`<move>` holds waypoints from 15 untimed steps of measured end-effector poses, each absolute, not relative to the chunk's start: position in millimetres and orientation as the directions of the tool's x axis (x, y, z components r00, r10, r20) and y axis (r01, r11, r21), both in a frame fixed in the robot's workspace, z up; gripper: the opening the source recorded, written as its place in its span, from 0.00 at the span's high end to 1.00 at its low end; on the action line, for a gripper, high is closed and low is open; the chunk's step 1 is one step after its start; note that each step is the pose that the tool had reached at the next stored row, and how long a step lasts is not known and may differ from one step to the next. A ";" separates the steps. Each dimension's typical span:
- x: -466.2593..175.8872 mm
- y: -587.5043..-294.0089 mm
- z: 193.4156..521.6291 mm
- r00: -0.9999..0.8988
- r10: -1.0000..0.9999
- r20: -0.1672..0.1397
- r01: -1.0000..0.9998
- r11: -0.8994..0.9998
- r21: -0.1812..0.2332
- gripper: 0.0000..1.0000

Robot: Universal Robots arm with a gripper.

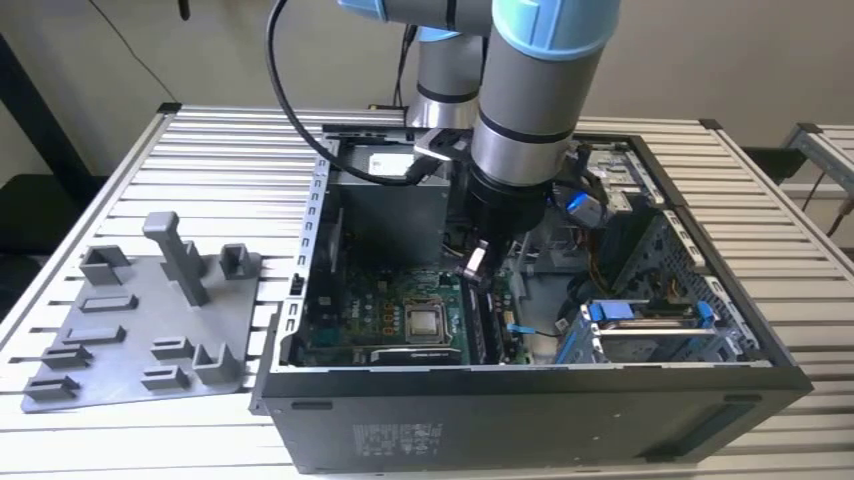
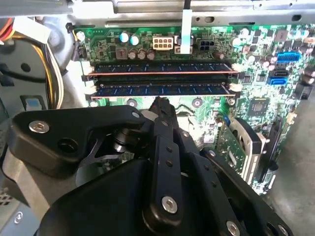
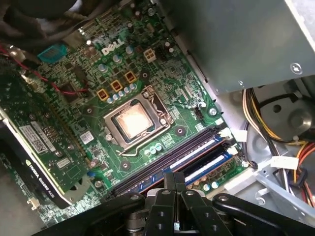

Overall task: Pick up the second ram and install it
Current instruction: 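Press down the second ram until it locks into place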

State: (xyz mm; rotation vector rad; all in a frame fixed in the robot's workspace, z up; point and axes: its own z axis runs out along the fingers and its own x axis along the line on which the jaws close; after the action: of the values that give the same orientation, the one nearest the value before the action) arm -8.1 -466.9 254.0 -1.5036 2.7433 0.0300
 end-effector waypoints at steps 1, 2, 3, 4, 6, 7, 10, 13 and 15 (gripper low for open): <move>-8.1 -466.9 253.9 -0.526 -0.850 -0.021 -0.850 0.526 0.011 0.89; -8.1 -466.9 253.9 -0.514 -0.857 -0.021 -0.858 0.514 0.010 0.89; -8.2 -466.9 253.9 -0.502 -0.864 -0.021 -0.865 0.502 0.010 0.89; -8.2 -466.9 253.8 -0.490 -0.872 -0.021 -0.872 0.489 0.010 0.89; -8.2 -466.9 253.6 -0.463 -0.886 -0.021 -0.886 0.463 0.010 0.89; -8.3 -466.9 253.5 -0.449 -0.893 -0.020 -0.893 0.449 0.010 0.89; -8.2 -466.9 253.1 -0.407 -0.913 -0.020 -0.914 0.407 0.010 0.89; -8.3 -466.9 252.3 -0.365 -0.931 -0.020 -0.931 0.365 0.010 0.89; -8.4 -466.9 251.8 -0.337 -0.941 -0.020 -0.942 0.336 0.010 0.89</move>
State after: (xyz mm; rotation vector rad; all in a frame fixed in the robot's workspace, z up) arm -8.4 -466.9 251.8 -1.8031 2.5594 0.0307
